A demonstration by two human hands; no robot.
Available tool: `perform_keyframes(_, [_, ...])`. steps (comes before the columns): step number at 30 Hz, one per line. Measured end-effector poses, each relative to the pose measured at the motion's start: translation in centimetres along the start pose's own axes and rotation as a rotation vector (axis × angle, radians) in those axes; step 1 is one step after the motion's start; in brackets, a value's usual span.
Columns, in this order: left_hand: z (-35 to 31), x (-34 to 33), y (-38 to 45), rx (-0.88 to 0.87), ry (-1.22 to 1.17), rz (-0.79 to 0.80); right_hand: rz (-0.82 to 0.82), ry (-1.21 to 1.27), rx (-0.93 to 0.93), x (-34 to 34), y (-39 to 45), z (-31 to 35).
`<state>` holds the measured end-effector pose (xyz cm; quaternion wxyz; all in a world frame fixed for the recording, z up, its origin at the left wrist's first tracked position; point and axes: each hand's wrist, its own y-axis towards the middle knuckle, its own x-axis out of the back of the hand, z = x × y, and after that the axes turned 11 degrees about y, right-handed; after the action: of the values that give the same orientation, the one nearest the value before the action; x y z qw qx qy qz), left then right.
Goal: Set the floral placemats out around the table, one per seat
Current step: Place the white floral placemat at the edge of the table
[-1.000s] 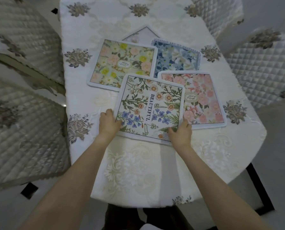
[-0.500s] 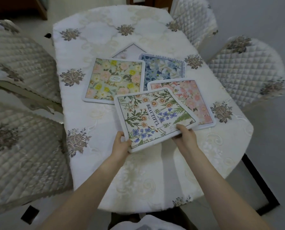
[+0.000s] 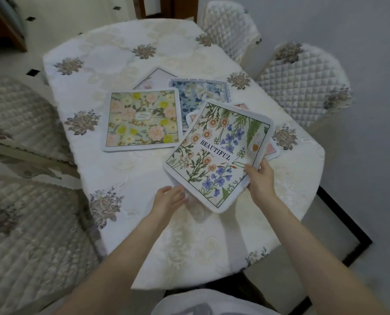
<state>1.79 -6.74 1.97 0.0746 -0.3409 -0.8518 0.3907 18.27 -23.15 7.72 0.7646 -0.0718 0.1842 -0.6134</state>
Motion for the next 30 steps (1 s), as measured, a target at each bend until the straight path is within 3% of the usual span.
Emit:
perform_keyframes(3, [-1.5,0.9,1.5,-0.092,0.210,-0.230,0.029,0.000,0.002,1.4,-0.1,0.7])
perform_keyframes(5, [-2.5,1.2,2.3,-0.193,0.366,-0.293,0.048,-0.014,0.008,2.2,-0.3,1.2])
perform_keyframes(12, [-4.3,-0.4,4.3,-0.360,0.662,-0.166,0.079,-0.097,-0.019,4.8,-0.5,1.9])
perform_keyframes(17, [-4.8,-1.1,5.4,-0.257,0.689,-0.053,0.134,-0.129,-0.053,6.3,-0.5,2.4])
perform_keyframes(23, [-3.5,-0.6,4.8,-0.084,0.538,0.121,0.196,-0.088,-0.155,8.7,0.3,2.2])
perform_keyframes(30, [-0.7,-1.8,2.6,-0.149,0.462,0.063,0.156,-0.244,-0.064,9.1,1.7,1.5])
